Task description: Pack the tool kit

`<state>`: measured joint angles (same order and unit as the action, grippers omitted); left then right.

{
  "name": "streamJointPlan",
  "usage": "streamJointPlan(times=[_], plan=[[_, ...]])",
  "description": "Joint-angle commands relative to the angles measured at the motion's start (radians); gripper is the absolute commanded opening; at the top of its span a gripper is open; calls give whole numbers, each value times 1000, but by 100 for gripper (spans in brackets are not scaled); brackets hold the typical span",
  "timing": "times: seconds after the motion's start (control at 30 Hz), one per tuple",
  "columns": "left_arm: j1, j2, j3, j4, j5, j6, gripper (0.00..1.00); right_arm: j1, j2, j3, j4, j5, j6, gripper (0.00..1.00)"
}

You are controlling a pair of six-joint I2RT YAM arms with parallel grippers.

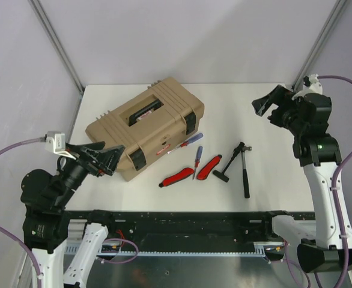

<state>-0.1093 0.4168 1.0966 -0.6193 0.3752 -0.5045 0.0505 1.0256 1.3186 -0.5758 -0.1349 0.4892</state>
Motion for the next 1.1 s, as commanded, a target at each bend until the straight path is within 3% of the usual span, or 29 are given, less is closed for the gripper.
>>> streamJointPlan(times=[0.0, 0.23, 0.47, 0.57, 0.73, 0.9, 1.07], plan=[[-19, 11, 9, -11, -51, 9, 100, 21, -59, -23, -27, -91, -13, 97], [-50, 27, -47, -39, -115, -69, 99, 219, -109, -52, -165, -154, 17, 99], [-137, 121, 55, -223, -451, -45, 99, 548, -206, -199, -87, 74, 209, 99], [-168, 166, 86, -238, -496, -17, 100, 679, -192, -268, 19, 172, 257, 99], [-174, 297, 154, -238, -539, 66, 99, 769, 13, -301, 243, 234, 225, 99], [-163, 408, 196, -205, -663, 130, 100, 734, 267, -295, 565, 182, 230, 99], [-16, 507, 181, -164, -579, 129, 99, 699, 466, -224, 761, 52, 223, 97]])
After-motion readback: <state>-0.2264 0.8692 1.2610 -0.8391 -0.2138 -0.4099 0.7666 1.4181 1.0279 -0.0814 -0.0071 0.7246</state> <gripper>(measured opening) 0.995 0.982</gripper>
